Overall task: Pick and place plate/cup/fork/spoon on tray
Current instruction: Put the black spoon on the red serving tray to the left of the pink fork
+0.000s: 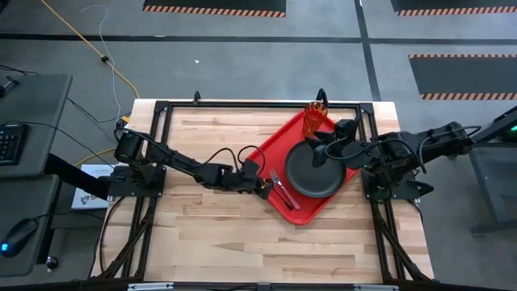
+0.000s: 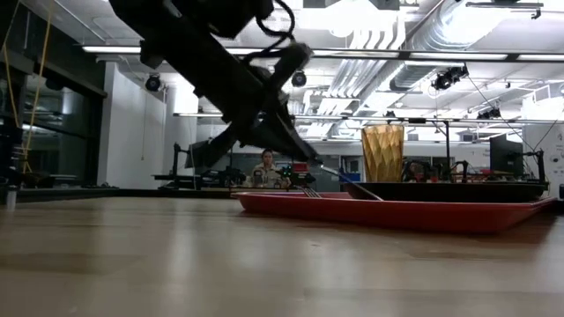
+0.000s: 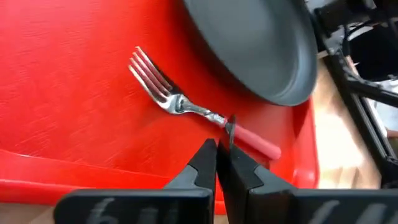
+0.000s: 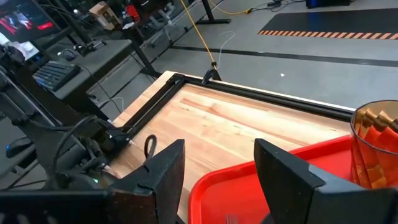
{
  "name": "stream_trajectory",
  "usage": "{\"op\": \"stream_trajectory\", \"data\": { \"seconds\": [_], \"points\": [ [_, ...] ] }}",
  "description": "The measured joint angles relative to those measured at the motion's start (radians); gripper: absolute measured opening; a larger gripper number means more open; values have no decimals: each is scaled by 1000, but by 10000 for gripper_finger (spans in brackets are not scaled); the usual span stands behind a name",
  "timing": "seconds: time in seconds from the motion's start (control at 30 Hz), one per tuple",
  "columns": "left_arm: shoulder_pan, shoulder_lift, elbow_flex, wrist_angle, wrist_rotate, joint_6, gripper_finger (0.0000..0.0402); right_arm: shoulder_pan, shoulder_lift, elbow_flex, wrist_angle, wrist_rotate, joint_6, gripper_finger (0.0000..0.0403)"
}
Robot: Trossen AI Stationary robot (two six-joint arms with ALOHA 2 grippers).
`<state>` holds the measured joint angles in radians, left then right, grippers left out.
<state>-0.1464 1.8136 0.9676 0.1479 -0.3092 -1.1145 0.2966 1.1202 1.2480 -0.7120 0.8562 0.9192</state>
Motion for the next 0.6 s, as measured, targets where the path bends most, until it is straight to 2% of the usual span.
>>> {"op": "stream_trajectory", "data": {
  "seconds": [0.33,0.6],
  "points": [
    [13,84,3,41,77,22,3,0,0,0,-4,0,0,183],
    [20,89,0,29,93,127,32,0,0,0,-7,1,17,183]
  ]
}}
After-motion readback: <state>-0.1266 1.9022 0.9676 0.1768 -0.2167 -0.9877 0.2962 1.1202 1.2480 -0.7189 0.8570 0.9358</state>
